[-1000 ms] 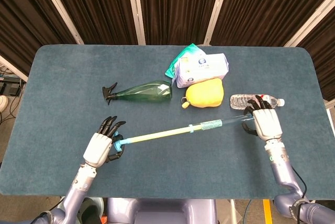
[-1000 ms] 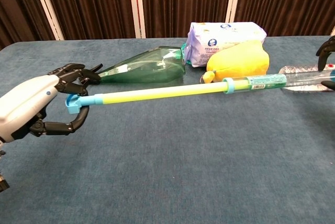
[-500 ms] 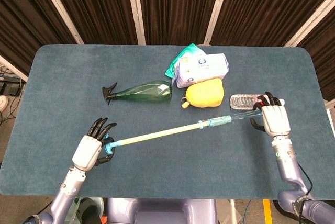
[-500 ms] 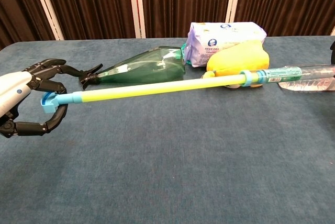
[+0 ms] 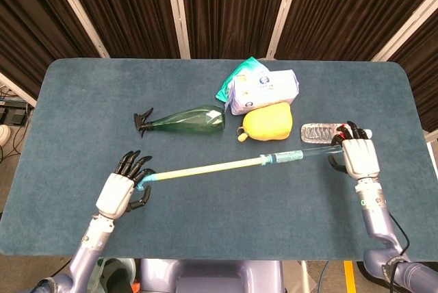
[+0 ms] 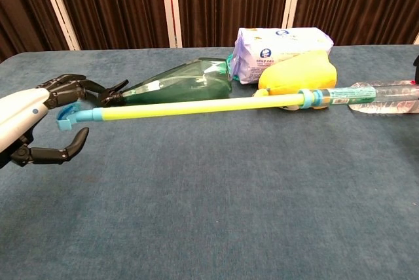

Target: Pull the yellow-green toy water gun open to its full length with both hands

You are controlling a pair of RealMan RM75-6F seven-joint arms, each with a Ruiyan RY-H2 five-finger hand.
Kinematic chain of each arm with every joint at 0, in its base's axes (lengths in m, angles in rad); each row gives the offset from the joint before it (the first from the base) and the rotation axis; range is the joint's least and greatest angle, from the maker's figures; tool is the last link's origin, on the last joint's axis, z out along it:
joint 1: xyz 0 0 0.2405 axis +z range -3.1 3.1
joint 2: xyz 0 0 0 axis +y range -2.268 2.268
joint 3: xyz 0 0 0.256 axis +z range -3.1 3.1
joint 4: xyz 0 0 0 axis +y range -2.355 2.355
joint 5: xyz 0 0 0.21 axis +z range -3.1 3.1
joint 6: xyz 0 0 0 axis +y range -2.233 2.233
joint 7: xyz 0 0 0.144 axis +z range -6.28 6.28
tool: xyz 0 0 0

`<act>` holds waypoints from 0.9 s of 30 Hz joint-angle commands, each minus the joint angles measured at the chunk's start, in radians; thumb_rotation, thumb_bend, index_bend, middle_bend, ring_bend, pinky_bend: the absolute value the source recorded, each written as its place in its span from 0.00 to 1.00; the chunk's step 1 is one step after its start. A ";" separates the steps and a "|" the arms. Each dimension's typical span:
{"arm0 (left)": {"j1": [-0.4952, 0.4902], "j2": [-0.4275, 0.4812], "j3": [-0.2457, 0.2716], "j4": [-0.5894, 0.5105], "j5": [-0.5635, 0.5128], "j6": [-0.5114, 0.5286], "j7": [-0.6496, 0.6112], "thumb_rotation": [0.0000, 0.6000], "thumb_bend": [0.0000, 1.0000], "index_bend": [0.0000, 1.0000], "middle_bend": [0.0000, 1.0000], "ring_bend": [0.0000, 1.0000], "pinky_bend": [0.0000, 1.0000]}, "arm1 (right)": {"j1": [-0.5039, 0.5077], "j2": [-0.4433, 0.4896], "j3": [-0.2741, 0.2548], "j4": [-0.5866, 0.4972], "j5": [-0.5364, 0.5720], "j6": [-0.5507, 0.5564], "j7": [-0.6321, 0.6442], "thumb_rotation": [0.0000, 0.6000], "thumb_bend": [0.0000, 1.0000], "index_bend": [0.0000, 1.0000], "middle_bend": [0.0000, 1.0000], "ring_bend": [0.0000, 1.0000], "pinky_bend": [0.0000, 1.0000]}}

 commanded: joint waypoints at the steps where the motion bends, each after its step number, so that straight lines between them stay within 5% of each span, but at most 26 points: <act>1: -0.004 -0.007 -0.005 -0.002 -0.001 -0.001 0.001 1.00 0.21 0.00 0.10 0.00 0.06 | -0.001 0.001 -0.002 -0.005 -0.006 0.006 -0.003 1.00 0.51 0.88 0.26 0.11 0.22; 16: 0.022 0.051 0.014 -0.053 -0.003 0.009 -0.004 1.00 0.17 0.00 0.07 0.00 0.06 | -0.051 0.005 -0.045 0.035 0.016 -0.001 -0.049 1.00 0.52 0.87 0.25 0.11 0.23; 19: 0.025 0.063 0.010 -0.063 -0.011 0.007 -0.011 1.00 0.17 0.00 0.07 0.00 0.06 | -0.078 0.020 -0.061 0.019 0.022 0.011 -0.071 1.00 0.51 0.70 0.18 0.09 0.22; 22: 0.026 0.069 0.007 -0.069 -0.014 0.005 -0.013 1.00 0.17 0.00 0.07 0.00 0.06 | -0.093 0.043 -0.069 -0.011 0.037 0.004 -0.095 1.00 0.45 0.39 0.06 0.03 0.19; 25: 0.026 0.075 0.004 -0.075 -0.018 0.002 -0.014 1.00 0.16 0.00 0.06 0.00 0.06 | -0.106 0.078 -0.079 -0.066 0.041 -0.004 -0.099 1.00 0.25 0.07 0.00 0.00 0.16; 27: 0.028 0.081 0.002 -0.083 -0.020 0.002 -0.013 1.00 0.16 0.00 0.06 0.00 0.06 | -0.112 0.105 -0.087 -0.108 0.040 -0.015 -0.097 1.00 0.10 0.00 0.00 0.00 0.16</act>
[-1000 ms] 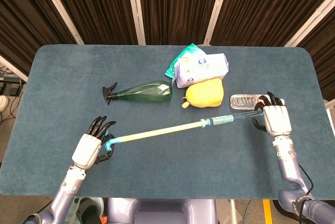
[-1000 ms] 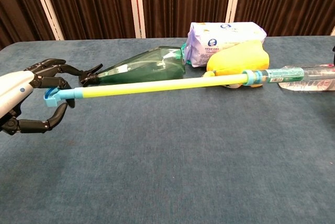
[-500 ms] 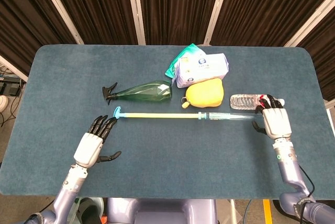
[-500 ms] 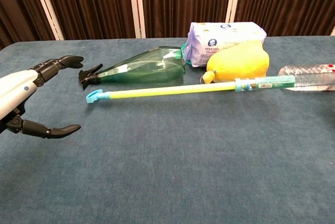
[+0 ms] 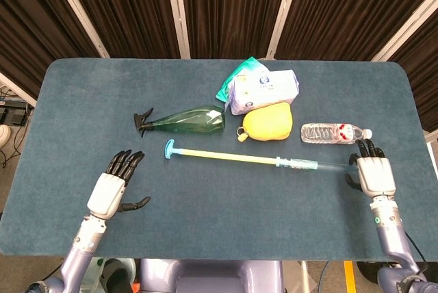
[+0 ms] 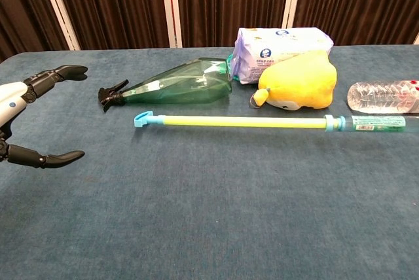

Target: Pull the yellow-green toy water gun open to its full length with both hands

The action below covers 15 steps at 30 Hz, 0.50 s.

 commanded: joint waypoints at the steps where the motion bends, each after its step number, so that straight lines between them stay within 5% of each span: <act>1: 0.003 0.010 -0.001 -0.012 -0.004 0.000 0.000 1.00 0.16 0.00 0.06 0.00 0.06 | -0.016 0.055 -0.016 -0.079 -0.001 -0.018 0.006 1.00 0.06 0.00 0.00 0.00 0.16; 10: 0.030 0.096 -0.009 -0.106 -0.042 0.003 -0.016 1.00 0.14 0.00 0.04 0.00 0.06 | -0.040 0.146 -0.050 -0.220 -0.089 -0.009 0.145 1.00 0.00 0.00 0.00 0.00 0.16; 15: 0.063 0.186 -0.021 -0.186 -0.089 0.017 0.033 1.00 0.10 0.00 0.02 0.00 0.06 | -0.075 0.172 -0.038 -0.265 -0.104 0.087 0.089 1.00 0.00 0.00 0.00 0.00 0.14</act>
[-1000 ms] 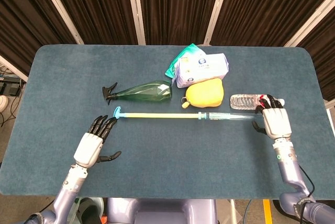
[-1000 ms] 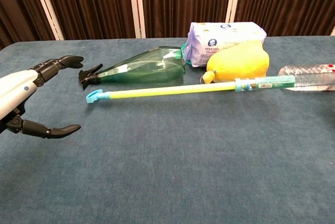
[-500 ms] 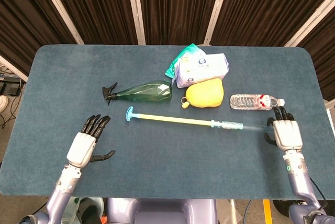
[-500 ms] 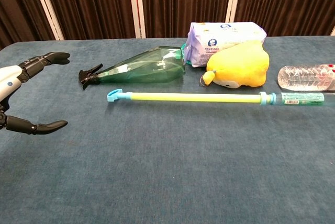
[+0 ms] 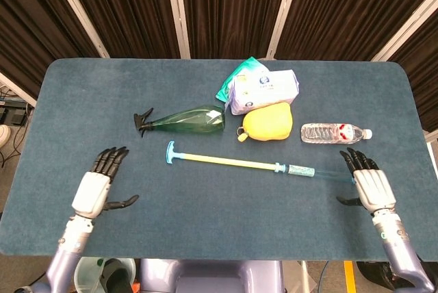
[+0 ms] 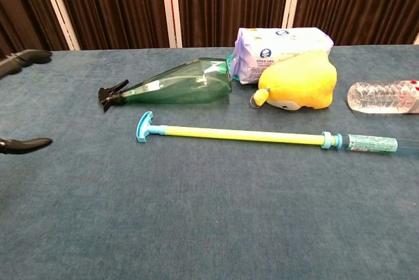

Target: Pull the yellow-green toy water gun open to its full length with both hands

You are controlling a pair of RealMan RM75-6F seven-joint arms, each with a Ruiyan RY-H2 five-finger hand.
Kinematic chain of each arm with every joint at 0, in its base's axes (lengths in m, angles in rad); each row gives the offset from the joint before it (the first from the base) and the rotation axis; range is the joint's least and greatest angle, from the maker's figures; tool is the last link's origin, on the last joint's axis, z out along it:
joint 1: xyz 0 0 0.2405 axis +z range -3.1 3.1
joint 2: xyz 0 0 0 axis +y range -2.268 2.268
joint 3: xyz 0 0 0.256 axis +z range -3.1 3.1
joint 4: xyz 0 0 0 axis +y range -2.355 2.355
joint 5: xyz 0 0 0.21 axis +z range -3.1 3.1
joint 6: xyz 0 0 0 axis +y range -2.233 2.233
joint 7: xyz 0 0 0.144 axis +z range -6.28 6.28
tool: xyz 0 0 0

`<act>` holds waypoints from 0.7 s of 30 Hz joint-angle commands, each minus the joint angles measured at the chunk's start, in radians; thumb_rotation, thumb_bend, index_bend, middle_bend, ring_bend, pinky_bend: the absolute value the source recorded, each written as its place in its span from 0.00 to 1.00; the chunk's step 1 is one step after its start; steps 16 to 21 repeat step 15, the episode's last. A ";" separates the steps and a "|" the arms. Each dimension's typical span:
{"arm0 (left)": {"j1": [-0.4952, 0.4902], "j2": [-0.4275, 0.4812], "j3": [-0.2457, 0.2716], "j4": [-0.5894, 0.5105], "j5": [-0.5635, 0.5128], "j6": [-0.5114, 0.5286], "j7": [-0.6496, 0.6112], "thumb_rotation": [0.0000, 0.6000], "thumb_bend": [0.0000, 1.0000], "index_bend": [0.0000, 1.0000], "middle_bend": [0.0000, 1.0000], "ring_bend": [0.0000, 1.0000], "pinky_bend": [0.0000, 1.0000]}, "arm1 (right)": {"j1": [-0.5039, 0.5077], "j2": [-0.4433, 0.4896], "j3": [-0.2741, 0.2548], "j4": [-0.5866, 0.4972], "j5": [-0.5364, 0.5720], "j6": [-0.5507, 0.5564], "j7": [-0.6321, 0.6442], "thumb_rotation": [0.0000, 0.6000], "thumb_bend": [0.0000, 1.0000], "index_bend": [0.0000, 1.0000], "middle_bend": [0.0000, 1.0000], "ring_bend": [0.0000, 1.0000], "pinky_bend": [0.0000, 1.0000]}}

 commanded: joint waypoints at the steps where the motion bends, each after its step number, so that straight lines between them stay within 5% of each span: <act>1: 0.033 0.081 -0.009 -0.072 -0.061 0.001 0.059 1.00 0.09 0.00 0.02 0.00 0.06 | -0.037 0.020 0.016 -0.037 -0.001 0.099 -0.080 1.00 0.00 0.00 0.00 0.00 0.14; 5: 0.087 0.253 0.009 -0.232 -0.224 -0.049 0.207 1.00 0.09 0.00 0.00 0.00 0.06 | -0.093 0.022 0.064 -0.051 0.039 0.258 -0.212 1.00 0.00 0.00 0.00 0.00 0.12; 10: 0.120 0.348 0.014 -0.336 -0.340 -0.054 0.335 1.00 0.09 0.00 0.00 0.00 0.06 | -0.161 0.032 0.102 -0.063 0.143 0.339 -0.249 1.00 0.00 0.00 0.00 0.00 0.07; 21: 0.120 0.372 -0.027 -0.315 -0.416 -0.078 0.295 1.00 0.09 0.00 0.00 0.00 0.06 | -0.181 0.046 0.104 -0.048 0.151 0.336 -0.213 1.00 0.00 0.00 0.00 0.00 0.07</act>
